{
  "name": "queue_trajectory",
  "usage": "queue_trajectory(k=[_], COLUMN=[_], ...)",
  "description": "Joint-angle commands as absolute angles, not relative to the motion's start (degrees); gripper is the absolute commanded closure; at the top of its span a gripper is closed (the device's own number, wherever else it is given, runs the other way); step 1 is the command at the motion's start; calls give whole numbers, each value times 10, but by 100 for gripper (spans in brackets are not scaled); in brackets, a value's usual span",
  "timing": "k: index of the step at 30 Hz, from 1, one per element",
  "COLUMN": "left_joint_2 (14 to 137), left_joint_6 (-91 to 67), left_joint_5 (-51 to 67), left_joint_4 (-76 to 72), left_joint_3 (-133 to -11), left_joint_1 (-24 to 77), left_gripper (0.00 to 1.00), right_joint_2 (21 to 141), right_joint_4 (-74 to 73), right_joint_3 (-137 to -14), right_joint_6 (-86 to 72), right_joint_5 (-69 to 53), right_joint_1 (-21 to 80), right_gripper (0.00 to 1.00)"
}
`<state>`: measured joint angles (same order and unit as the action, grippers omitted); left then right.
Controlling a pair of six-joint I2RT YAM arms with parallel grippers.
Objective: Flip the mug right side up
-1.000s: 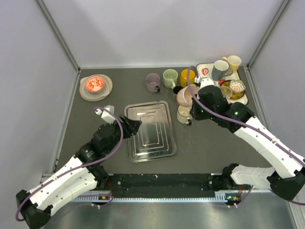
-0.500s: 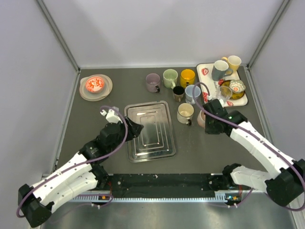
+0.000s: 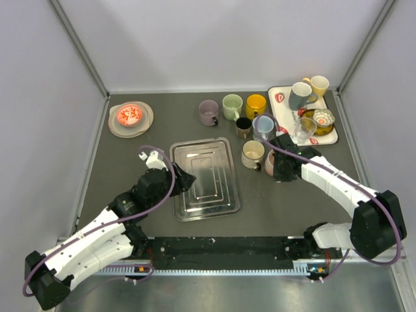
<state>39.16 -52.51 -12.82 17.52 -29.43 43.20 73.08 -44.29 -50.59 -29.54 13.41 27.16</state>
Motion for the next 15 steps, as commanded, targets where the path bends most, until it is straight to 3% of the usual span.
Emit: queue_trajectory(k=[1,15], left_joint_2=[388,410], left_joint_6=[-518,-513], left_joint_5=[-117,-116], left_joint_4=[172,171], left_joint_3=[-288,-279], left_joint_1=[431,431], left_gripper=[37,38], right_joint_2=[749,798], right_joint_4=[-380,-357], right_joint_3=[-516,-511], right_joint_6=[-289,-274], right_joint_5=[132,127], right_joint_1=[255,243], right_gripper=[100,100])
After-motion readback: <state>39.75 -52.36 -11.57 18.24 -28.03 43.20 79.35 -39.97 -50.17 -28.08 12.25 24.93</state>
